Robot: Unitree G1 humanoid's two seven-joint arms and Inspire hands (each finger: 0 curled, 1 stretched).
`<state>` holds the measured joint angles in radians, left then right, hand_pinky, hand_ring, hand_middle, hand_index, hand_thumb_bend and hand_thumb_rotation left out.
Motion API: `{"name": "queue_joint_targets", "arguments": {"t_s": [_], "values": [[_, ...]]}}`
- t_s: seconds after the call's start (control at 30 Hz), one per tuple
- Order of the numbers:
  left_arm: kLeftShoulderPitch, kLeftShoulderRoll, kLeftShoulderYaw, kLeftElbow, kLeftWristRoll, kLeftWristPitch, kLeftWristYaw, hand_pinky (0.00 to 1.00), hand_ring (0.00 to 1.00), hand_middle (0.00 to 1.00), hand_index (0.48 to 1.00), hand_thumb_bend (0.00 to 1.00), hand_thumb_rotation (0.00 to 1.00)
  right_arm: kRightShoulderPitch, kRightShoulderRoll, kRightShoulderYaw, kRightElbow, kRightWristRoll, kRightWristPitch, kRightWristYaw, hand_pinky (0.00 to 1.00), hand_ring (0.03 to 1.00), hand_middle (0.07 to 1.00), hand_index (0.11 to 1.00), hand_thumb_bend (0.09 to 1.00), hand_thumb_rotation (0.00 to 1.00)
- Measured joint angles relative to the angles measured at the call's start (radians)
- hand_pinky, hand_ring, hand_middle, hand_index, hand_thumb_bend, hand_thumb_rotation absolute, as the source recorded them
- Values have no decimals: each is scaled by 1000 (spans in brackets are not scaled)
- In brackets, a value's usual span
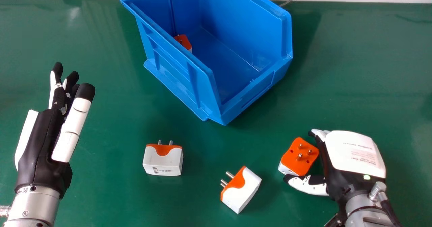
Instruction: Pick all objects and put in blue box
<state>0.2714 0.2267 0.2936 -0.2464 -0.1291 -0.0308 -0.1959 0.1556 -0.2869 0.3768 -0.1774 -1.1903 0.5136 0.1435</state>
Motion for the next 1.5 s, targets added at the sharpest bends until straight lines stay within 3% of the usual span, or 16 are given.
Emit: {"name": "queue_joint_targets", "arguments": {"t_s": [0.37,0.43,0.53,0.57,0.63,0.77,0.8,0.97,1.07,1.17,1.23,1.27,1.5], "values": [[0,0,0,-13,0,21,4,1000,1000,1000,998,776,863,-26,2,33,20,-50,23,25,764,810,841,832,428,524],[0,0,0,-17,0,21,4,1000,1000,1000,998,776,863,-27,-1,39,20,-67,22,35,715,771,808,796,432,524],[0,0,0,-19,0,21,5,1000,1000,1000,998,775,863,-35,-19,48,20,-82,15,43,645,700,726,696,426,528],[0,0,0,-19,0,21,5,1000,1000,1000,998,775,863,-36,-28,52,20,-83,7,42,588,630,647,602,420,528],[-1,0,0,-19,0,21,5,1000,1000,1000,998,774,863,-37,-43,59,21,-84,-11,28,504,528,542,502,413,519],[-1,0,0,-21,0,22,6,1000,1000,1000,998,772,863,-45,-64,61,58,-84,-47,-63,423,433,454,432,415,495],[-1,0,0,-22,0,22,6,1000,1000,1000,998,771,863,-49,-66,61,68,-84,-51,-83,341,353,388,384,421,467],[0,0,0,-33,0,29,7,1000,1000,1000,1000,767,864,-72,-63,45,108,-61,-56,-132,112,171,247,288,424,365],[-1,0,0,-33,0,33,7,1000,1000,1000,1000,766,864,-74,-51,35,110,-28,-59,-135,96,164,241,293,412,330],[-2,0,0,-35,0,35,7,1000,1000,1000,1000,764,864,-89,-42,28,110,2,-62,-114,152,208,272,345,393,310],[-2,0,0,-35,0,36,7,1000,1000,1000,1000,762,864,-100,-42,29,106,3,-48,-83,394,446,471,469,378,315],[-2,0,0,-35,0,36,7,1000,1000,1000,1000,762,864,-105,-41,31,102,3,-44,-70,435,484,512,496,372,317],[-1,0,1,-35,0,36,6,1000,1000,1000,1000,758,864,-113,-40,41,89,0,-26,-42,433,502,548,539,341,283]]}}
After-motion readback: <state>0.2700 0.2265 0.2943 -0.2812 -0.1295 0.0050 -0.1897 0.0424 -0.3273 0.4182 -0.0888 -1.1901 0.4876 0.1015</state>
